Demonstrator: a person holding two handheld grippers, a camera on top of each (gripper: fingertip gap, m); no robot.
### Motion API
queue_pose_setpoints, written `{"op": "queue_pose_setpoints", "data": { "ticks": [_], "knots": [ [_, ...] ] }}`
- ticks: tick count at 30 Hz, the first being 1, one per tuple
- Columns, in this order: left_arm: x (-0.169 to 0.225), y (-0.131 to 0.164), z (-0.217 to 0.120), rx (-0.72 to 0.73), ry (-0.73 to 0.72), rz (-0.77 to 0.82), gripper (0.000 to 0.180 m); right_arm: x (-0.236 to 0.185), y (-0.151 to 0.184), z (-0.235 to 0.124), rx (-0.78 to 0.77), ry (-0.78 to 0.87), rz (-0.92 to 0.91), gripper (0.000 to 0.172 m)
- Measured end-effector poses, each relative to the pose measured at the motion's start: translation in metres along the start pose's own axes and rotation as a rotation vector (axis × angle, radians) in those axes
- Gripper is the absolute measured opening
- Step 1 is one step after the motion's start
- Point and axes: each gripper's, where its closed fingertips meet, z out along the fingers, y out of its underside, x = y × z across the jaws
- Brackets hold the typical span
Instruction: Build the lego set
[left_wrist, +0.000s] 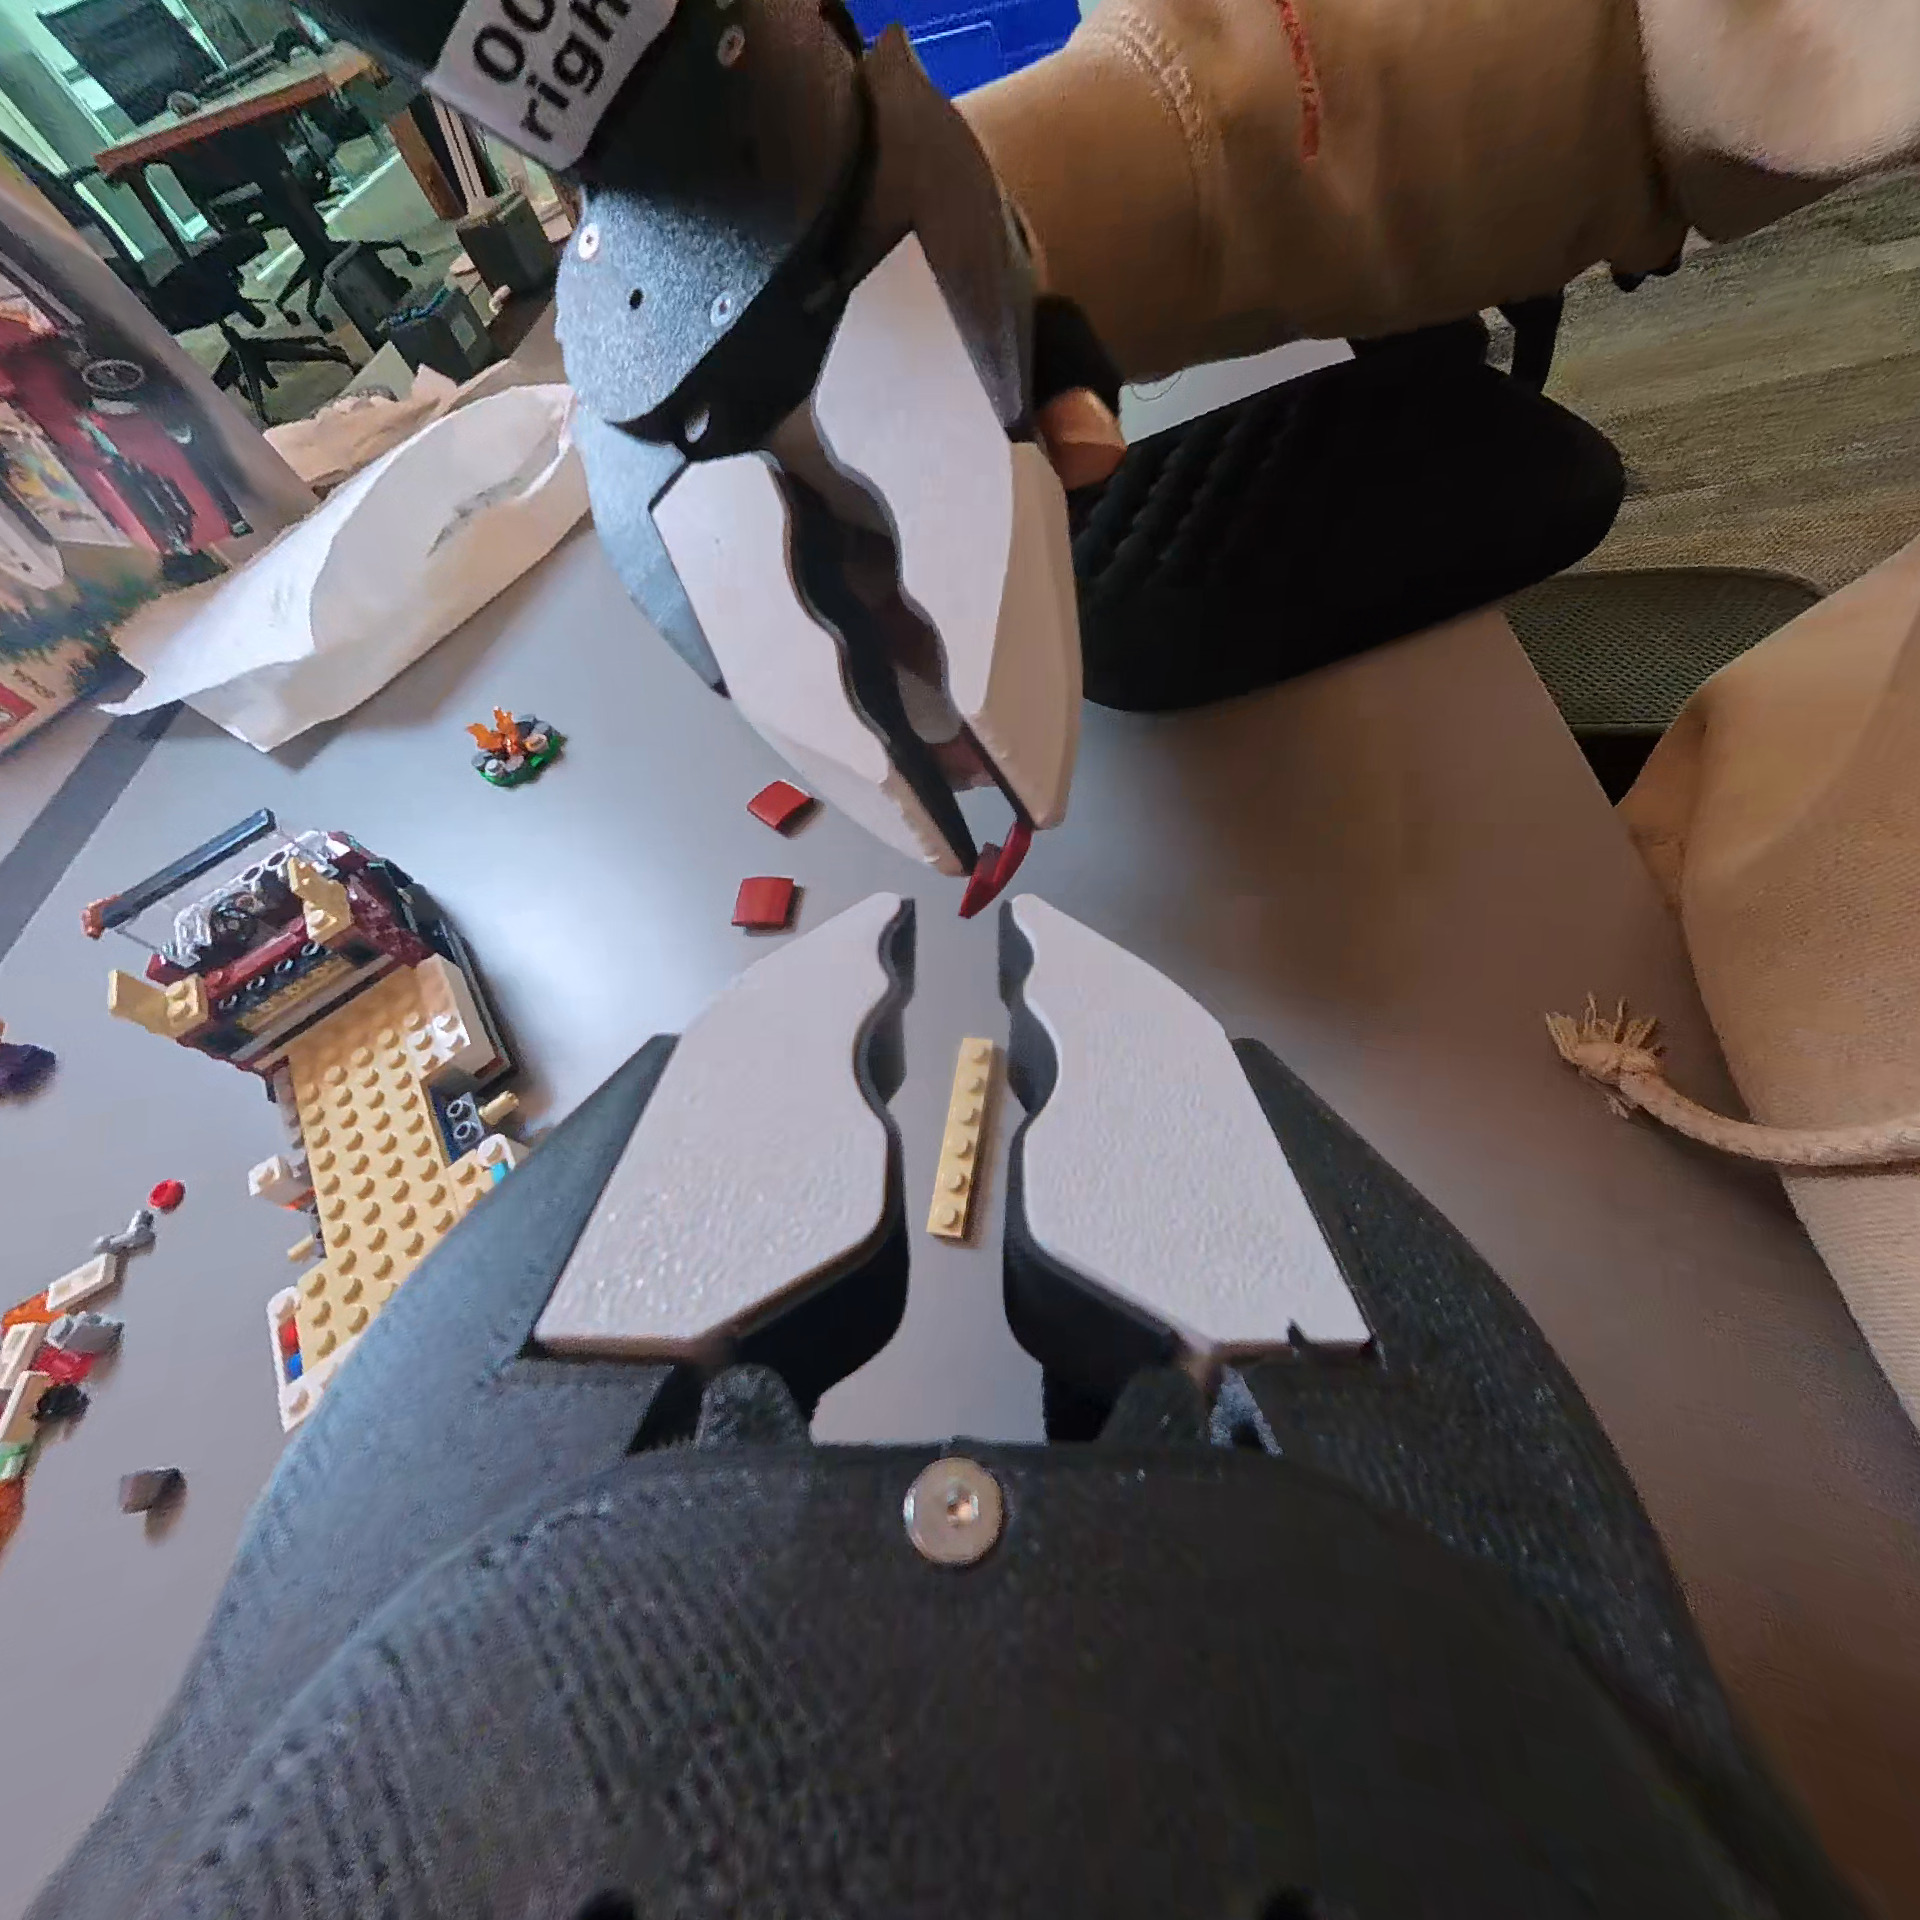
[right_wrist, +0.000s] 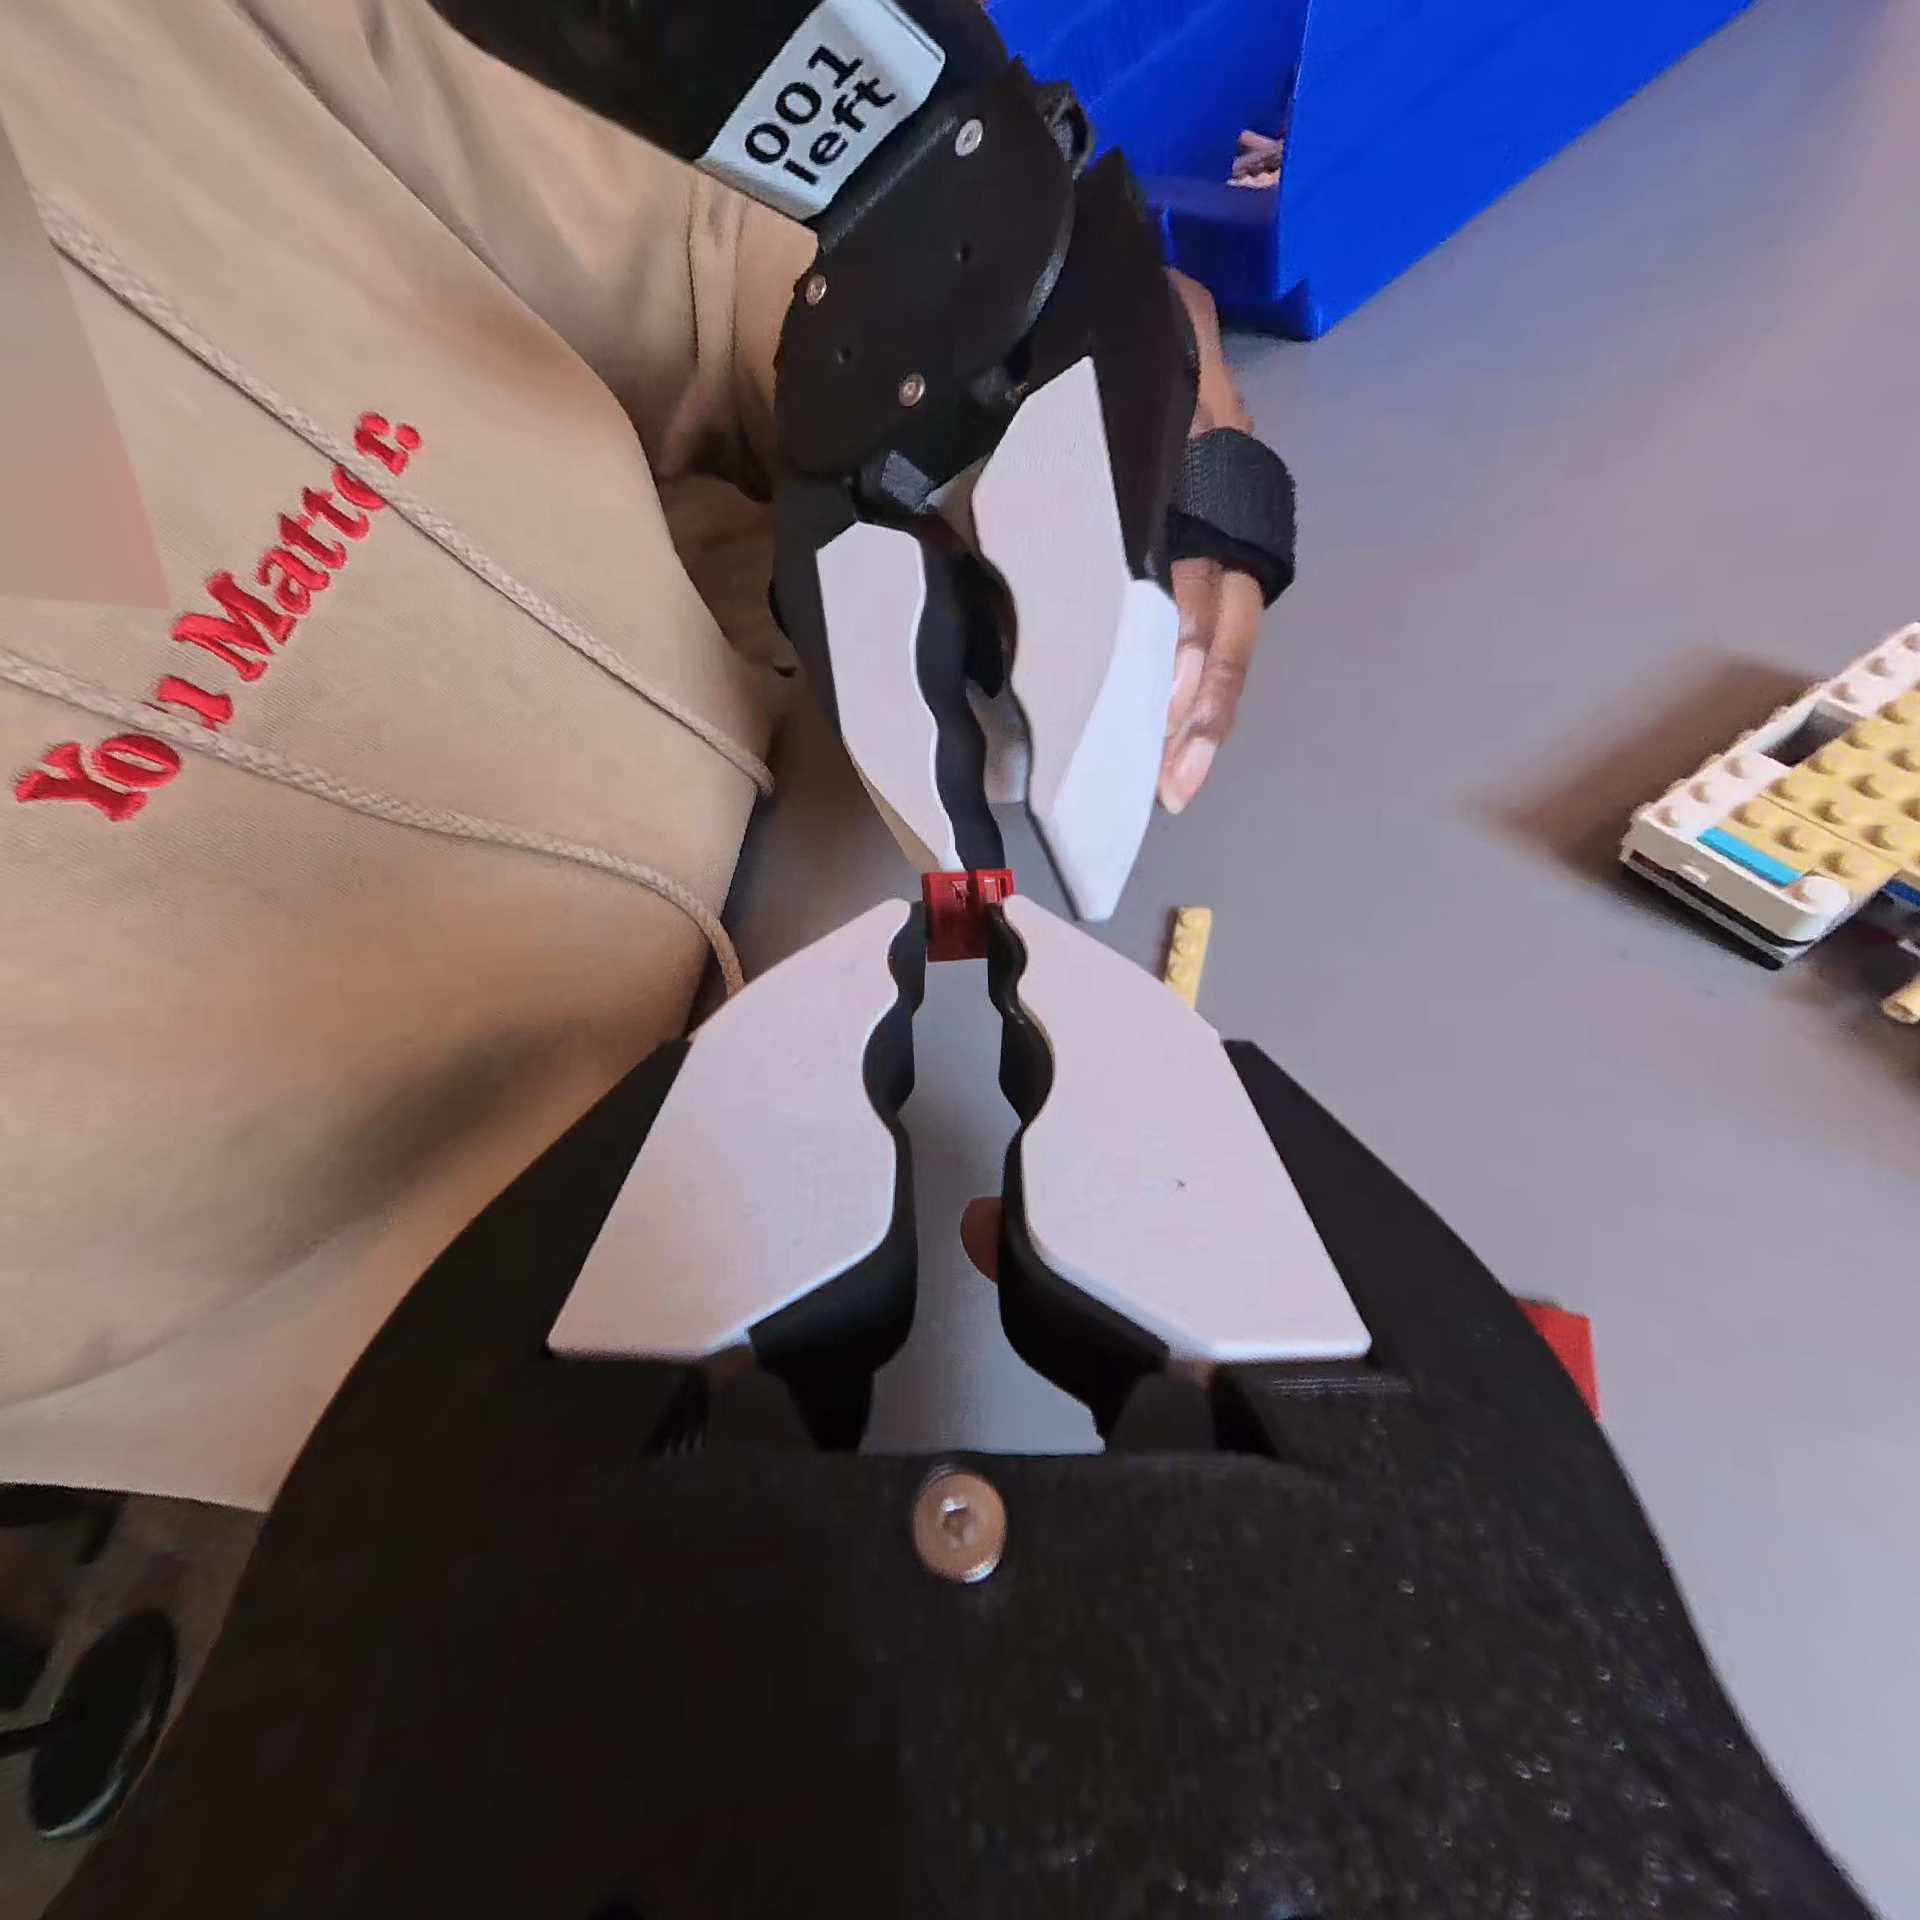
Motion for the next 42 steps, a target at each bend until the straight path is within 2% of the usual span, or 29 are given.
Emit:
{"op": "queue_pose_setpoints", "data": {
  "ticks": [1,4,8,12,15,17,20,25,30,37,42],
  "knots": [
    [0.001,-0.002,-0.001,0.011,0.001,0.008,0.007,0.002,0.0,0.0,0.004,0.004,0.004,0.011],
    [-0.002,-0.003,-0.002,0.011,-0.017,-0.008,0.007,0.005,-0.001,0.0,0.025,0.006,0.023,0.011],
    [-0.009,0.005,0.0,-0.009,-0.019,-0.132,0.004,0.017,-0.005,-0.005,0.081,0.088,0.024,0.009],
    [-0.014,0.006,0.001,0.035,0.085,-0.506,0.003,0.032,-0.008,-0.013,0.104,0.273,-0.075,0.014],
    [-0.02,0.008,0.0,0.088,0.181,-0.806,0.003,0.038,-0.008,-0.016,0.06,0.45,-0.264,0.018],
    [-0.022,0.007,-0.001,0.129,0.242,-0.95,0.003,0.039,-0.008,-0.015,0.011,0.564,-0.396,0.02],
    [-0.021,0.004,-0.001,0.171,0.315,-1.085,0.003,0.039,-0.01,-0.009,-0.033,0.664,-0.524,0.021],
    [-0.02,0.005,-0.001,0.19,0.364,-1.19,0.003,0.04,-0.008,-0.007,-0.086,0.701,-0.579,0.02],
    [-0.02,0.002,-0.002,0.213,0.402,-1.231,0.003,0.041,-0.005,-0.007,-0.124,0.717,-0.604,0.023],
    [-0.018,0.001,-0.003,0.221,0.436,-1.259,0.003,0.041,-0.006,-0.007,-0.137,0.721,-0.615,0.018],
    [-0.016,-0.001,-0.004,0.231,0.459,-1.251,0.006,0.04,-0.004,-0.009,-0.11,0.676,-0.557,0.017]
  ]
}}
